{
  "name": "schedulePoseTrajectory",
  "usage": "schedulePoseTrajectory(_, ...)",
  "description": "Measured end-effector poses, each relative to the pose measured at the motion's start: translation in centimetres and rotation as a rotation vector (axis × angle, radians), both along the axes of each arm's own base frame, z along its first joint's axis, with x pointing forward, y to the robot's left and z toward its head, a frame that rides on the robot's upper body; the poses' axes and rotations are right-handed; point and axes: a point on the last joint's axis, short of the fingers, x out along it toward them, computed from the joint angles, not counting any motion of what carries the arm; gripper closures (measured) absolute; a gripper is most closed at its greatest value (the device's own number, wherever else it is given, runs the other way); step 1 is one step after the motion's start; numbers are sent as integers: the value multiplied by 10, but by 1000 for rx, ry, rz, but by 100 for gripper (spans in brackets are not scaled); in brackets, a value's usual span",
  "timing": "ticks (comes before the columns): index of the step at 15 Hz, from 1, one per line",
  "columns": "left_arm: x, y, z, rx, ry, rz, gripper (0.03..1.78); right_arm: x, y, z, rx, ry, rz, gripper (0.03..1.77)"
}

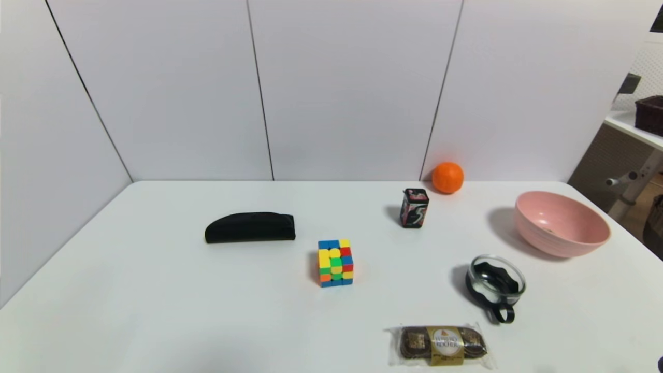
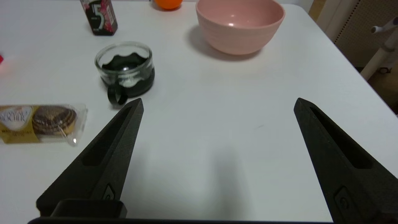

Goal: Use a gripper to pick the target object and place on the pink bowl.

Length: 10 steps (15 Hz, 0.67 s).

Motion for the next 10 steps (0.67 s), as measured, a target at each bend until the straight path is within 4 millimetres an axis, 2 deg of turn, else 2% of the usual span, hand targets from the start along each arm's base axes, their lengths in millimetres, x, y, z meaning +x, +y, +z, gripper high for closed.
schedulePoseTrajectory(4,0,0,0,0,0,0,12,-15,1,-27,12,5,69,11)
schedulePoseTrajectory(10,0,0,0,0,0,-1,12,-23,2,-31,55,-85,67,11)
